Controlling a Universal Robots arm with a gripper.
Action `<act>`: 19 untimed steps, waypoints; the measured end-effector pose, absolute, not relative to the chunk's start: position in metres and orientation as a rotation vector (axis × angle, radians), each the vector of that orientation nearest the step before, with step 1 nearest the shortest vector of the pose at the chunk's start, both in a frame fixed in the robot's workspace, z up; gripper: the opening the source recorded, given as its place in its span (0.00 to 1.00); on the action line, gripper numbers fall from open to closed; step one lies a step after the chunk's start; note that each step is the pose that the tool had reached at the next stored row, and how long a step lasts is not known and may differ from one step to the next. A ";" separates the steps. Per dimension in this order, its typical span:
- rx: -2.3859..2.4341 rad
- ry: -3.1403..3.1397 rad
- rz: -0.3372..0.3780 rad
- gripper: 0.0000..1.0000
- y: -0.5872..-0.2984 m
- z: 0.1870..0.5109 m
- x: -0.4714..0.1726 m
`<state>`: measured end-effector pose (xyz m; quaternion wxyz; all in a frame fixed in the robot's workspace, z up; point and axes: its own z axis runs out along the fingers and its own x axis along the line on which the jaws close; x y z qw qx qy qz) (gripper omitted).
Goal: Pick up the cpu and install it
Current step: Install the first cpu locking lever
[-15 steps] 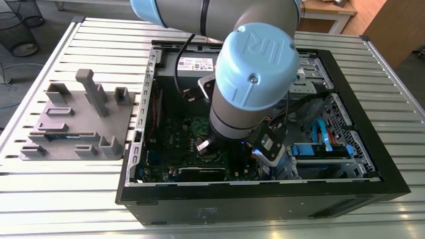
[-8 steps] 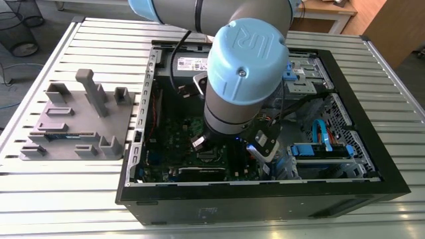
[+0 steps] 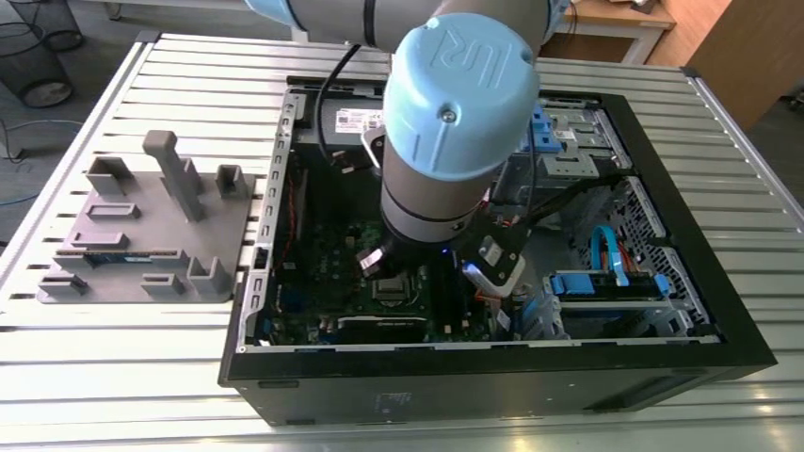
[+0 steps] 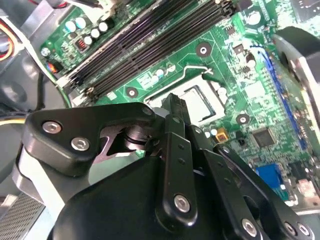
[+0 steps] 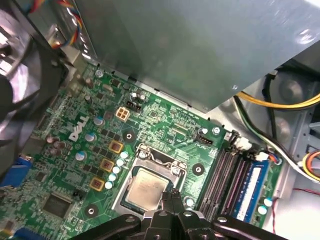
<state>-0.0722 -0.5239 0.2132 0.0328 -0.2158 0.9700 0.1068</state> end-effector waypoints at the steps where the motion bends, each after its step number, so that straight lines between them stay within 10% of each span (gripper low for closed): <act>1: -0.664 2.986 0.328 0.11 -0.524 0.217 -0.072; 19: -0.666 3.009 0.191 0.11 -0.523 0.235 -0.084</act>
